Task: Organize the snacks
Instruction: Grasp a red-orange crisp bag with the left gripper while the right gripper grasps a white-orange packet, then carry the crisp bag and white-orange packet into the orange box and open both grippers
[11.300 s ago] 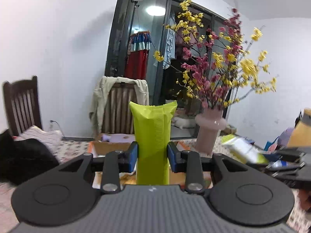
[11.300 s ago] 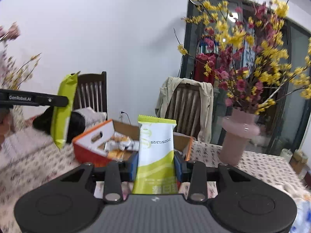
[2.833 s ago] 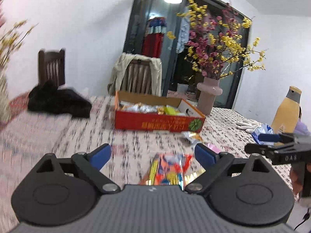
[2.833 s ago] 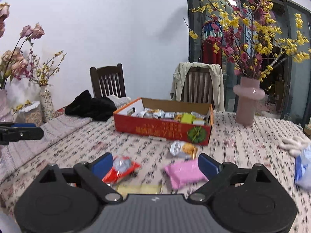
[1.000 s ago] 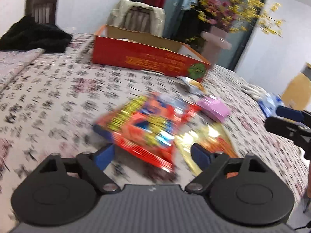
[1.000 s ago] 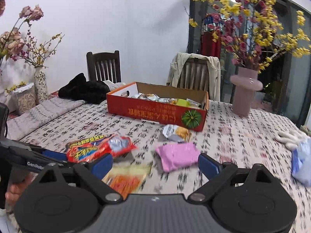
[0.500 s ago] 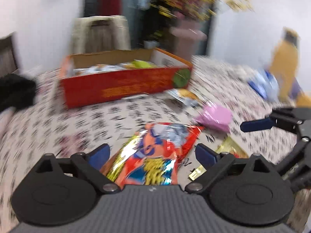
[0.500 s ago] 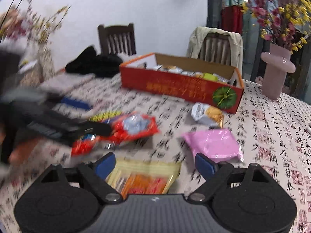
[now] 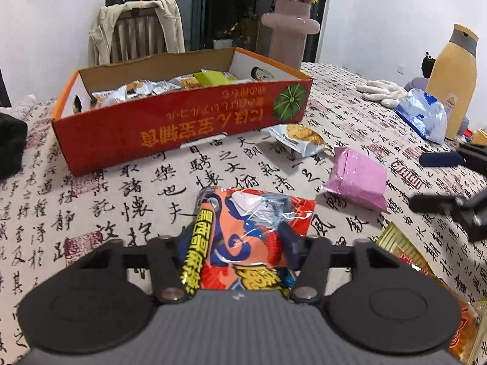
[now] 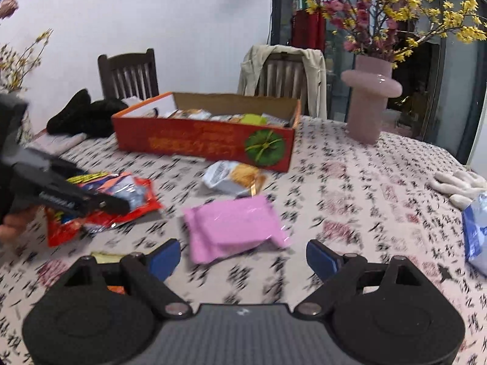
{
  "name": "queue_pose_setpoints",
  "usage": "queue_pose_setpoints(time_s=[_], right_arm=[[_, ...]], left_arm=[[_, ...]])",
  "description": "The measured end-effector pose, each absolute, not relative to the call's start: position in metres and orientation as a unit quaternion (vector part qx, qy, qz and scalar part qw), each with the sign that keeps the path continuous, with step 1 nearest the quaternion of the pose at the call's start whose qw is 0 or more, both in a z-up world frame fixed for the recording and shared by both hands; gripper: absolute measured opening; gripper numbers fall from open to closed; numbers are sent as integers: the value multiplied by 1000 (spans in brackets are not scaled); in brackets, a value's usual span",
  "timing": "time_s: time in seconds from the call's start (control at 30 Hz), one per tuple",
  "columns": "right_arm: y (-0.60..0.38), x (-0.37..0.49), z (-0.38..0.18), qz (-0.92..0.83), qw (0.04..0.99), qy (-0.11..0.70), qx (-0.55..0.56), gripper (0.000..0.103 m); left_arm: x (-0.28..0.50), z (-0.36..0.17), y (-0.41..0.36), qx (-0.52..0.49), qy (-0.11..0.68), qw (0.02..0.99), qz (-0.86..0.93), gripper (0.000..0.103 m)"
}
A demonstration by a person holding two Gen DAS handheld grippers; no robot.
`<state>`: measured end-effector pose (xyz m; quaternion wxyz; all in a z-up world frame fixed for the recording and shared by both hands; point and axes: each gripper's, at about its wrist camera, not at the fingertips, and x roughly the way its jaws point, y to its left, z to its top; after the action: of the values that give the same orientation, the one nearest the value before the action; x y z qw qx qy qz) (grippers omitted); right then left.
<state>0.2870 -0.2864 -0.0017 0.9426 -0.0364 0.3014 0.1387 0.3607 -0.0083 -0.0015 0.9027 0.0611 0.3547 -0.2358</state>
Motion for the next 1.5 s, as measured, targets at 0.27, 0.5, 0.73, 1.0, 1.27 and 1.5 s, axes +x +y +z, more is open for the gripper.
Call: queue_pose_setpoints(time_s=[0.27,0.5,0.73,1.0,1.27,1.5], right_arm=[[-293,353,-6,156,935,317,-18,88],[-249,417,-15,184,922,339,-37,83],[-228,438,-25,158,921,352,-54,58],[-239,396,2,167,934,314,-40,40],[-252,302,30,195,943,267,-25,40],[-261,233,26,204,943,262,12,40]], left_arm=[[355,10,7,45,329,922,-200,44],[355,25,35,6,305,937,-169,44],[344,34,53,-16,292,944,-151,44],[310,45,52,-37,276,947,-157,44],[260,54,45,-52,265,948,-168,44],[231,58,42,-74,259,948,-172,44]])
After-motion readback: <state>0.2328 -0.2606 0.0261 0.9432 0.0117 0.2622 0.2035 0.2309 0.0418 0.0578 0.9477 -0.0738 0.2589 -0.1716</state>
